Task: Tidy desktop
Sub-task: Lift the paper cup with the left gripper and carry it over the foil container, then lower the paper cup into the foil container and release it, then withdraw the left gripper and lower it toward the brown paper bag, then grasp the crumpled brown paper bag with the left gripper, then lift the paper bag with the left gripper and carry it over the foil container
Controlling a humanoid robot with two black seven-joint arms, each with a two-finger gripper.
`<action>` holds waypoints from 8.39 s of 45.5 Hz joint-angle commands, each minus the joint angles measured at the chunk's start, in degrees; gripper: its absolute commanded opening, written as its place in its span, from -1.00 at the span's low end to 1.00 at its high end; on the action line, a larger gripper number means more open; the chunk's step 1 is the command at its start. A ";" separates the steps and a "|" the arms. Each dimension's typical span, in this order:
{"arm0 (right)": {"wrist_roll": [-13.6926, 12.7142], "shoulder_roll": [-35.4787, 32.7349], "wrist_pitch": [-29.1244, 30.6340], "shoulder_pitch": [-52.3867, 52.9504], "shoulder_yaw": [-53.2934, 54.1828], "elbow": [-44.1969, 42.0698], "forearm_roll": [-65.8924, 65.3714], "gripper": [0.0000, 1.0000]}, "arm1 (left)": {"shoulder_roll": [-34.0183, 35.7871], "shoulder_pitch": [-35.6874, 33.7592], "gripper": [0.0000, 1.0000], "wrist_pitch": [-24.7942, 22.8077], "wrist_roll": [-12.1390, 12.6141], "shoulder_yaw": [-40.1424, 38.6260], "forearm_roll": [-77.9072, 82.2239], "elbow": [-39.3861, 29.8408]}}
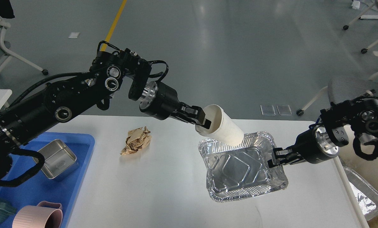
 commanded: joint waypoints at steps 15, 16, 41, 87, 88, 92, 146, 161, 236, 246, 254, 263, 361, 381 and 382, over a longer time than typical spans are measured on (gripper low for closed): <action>0.01 0.17 0.00 -0.12 0.00 0.09 0.07 -1.00 | -12.42 -8.11 -1.00 -0.02 2.76 7.54 2.52 7.99; 0.01 0.17 0.00 -0.12 0.00 0.09 0.07 -1.00 | -13.04 -8.38 -1.00 -0.02 2.76 8.24 2.52 8.08; 0.01 0.44 0.00 -0.12 0.00 0.26 0.07 -1.00 | -21.57 -9.08 -0.71 -0.02 2.93 10.88 4.45 14.58; 0.01 0.00 0.00 -0.12 0.79 0.26 0.07 -1.00 | -14.72 -16.38 0.84 3.13 4.34 10.89 -4.95 13.62; 0.01 0.00 0.00 -0.12 0.79 0.18 -0.02 -1.00 | -14.19 -16.47 0.85 2.60 4.34 10.89 -5.04 13.44; 0.01 0.00 0.00 -0.12 0.79 0.18 0.07 -1.00 | -11.47 -16.47 0.85 0.32 4.25 10.80 -5.04 13.09; 0.01 0.52 0.00 -1.53 1.66 -0.09 -0.02 -1.00 | 51.10 11.39 0.36 27.64 3.20 9.83 -1.00 -28.57; 0.01 0.61 0.00 -1.88 1.66 -0.17 -0.02 -1.00 | 65.25 15.17 0.37 36.44 -1.37 10.18 -1.09 -35.86; -0.43 0.70 0.00 -1.88 3.07 -0.97 -0.28 -1.00 | 12.72 16.76 0.58 38.37 3.28 16.60 1.64 15.10; -0.43 0.53 0.00 -1.79 3.16 -0.97 -0.28 -1.00 | 5.68 16.84 0.61 38.46 3.20 16.60 1.55 22.05; -0.43 0.35 0.00 -1.79 3.68 -0.97 -0.28 -1.00 | 1.38 16.93 0.68 38.46 3.20 16.60 0.85 26.35; -0.43 0.09 0.00 -1.88 4.39 -0.88 -0.19 -1.00 | -2.32 17.72 0.76 38.55 3.20 16.51 0.76 30.49; -0.43 -0.62 0.00 -4.34 6.23 -0.97 -0.37 -1.00 | 51.28 10.25 -1.00 6.65 -9.54 2.54 -1.35 -21.53; -0.43 -1.06 0.00 -4.34 6.67 -0.88 -0.28 -1.00 | 52.79 1.65 -1.00 -0.02 -11.48 -8.80 -8.21 -27.43; -0.43 -0.88 0.00 -4.34 6.67 -0.88 -0.28 -1.00 | 52.00 0.68 -1.00 -0.02 -11.48 -8.80 -8.29 -27.34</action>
